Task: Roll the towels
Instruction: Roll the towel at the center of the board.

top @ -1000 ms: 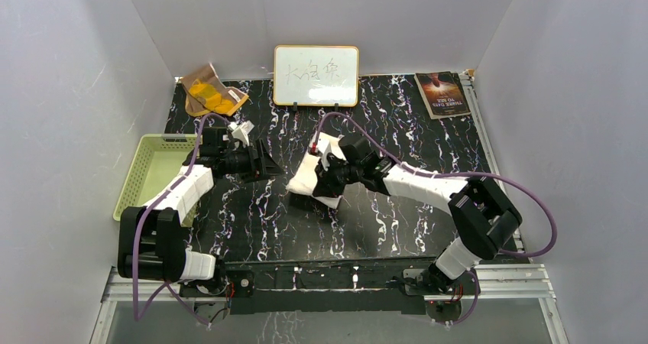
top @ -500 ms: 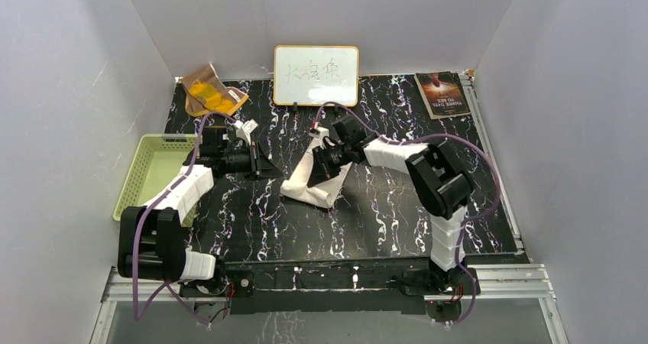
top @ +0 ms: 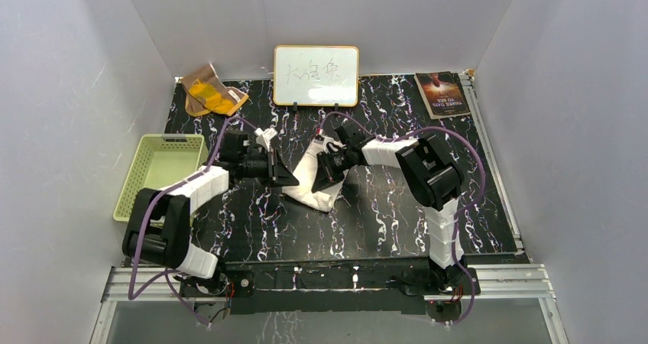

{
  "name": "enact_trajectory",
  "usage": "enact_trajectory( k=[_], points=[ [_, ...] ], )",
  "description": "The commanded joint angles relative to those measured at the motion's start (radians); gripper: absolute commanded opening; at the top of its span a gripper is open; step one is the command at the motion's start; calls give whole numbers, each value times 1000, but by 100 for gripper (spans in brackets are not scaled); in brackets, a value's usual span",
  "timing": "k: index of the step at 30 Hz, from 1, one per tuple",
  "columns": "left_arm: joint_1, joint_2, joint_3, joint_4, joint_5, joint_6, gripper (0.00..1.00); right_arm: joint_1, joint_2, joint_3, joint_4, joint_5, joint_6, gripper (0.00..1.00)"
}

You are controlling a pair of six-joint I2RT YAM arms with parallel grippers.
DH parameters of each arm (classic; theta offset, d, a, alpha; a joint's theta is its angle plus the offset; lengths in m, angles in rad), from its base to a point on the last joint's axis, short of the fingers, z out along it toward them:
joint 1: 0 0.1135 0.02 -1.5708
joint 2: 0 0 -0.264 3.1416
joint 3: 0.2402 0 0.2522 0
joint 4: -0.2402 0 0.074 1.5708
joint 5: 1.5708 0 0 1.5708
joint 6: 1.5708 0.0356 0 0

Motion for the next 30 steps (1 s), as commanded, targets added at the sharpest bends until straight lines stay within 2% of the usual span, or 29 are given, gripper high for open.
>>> enact_trajectory(
  k=[1,16,19,22,26,30],
  points=[
    [-59,73,-33,115,-32,-85,12,-14,17,-21,33,16,18,0],
    [-64,237,-107,296,-375,-169,7,-18,2,-64,31,48,-23,0],
    [-63,265,-141,319,-387,-169,6,-18,-23,-69,26,79,-37,18],
    [-82,268,-157,314,-407,-154,5,-18,-78,-48,1,147,-52,29],
    [-118,257,-138,247,-467,-98,6,-11,-197,-17,3,280,-57,32],
    [-128,262,-137,228,-478,-83,5,59,-285,-10,9,420,-106,28]
  ],
)
